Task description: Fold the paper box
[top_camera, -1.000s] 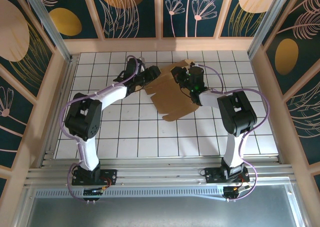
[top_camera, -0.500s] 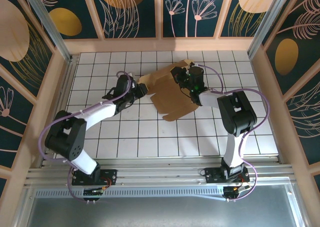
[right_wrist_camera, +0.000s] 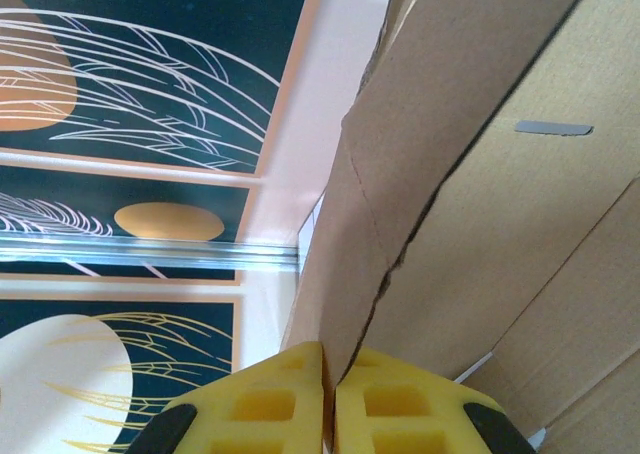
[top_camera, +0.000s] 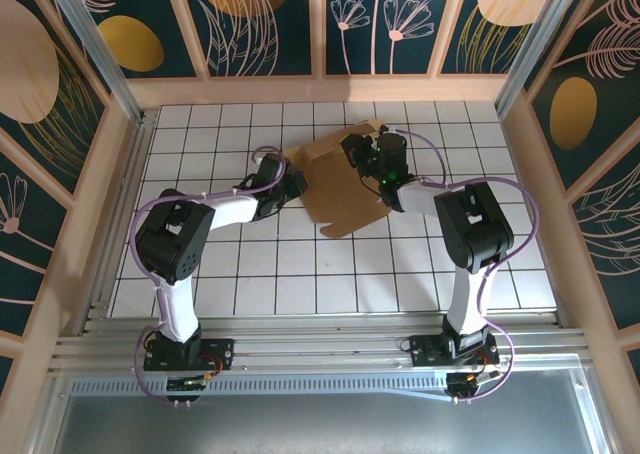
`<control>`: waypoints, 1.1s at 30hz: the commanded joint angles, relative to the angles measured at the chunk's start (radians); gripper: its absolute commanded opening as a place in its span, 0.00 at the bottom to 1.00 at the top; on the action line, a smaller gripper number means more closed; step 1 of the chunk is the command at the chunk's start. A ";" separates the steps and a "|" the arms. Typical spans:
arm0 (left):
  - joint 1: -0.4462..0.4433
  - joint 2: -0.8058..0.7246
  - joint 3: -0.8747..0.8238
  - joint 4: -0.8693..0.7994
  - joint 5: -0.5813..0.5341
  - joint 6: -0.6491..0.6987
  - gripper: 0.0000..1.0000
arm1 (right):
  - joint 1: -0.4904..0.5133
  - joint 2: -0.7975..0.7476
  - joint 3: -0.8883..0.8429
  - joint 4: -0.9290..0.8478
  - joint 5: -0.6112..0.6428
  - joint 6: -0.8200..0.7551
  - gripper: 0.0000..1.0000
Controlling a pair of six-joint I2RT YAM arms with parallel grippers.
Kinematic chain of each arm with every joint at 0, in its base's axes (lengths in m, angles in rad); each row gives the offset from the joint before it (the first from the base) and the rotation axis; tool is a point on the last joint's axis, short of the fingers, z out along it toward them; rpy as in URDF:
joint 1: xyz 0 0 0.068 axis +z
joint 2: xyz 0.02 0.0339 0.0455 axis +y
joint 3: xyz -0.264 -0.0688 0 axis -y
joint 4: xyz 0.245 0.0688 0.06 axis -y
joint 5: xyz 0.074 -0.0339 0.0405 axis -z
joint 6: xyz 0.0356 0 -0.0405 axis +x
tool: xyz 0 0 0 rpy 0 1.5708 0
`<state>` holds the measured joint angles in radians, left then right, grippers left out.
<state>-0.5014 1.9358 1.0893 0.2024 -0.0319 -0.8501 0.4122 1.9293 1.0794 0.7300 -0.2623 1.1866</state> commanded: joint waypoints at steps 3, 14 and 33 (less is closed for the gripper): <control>0.006 0.068 0.066 0.001 -0.105 0.014 0.50 | 0.012 -0.012 -0.006 -0.049 -0.003 -0.018 0.10; 0.061 0.161 0.107 0.095 0.051 0.000 0.46 | 0.013 0.003 0.020 -0.069 0.003 -0.005 0.14; 0.067 0.276 0.313 -0.032 0.104 0.278 0.00 | 0.014 -0.058 0.018 -0.129 0.029 -0.072 0.33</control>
<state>-0.4255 2.1818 1.3579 0.2588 0.1070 -0.6682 0.4152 1.9266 1.0912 0.6514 -0.2504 1.1736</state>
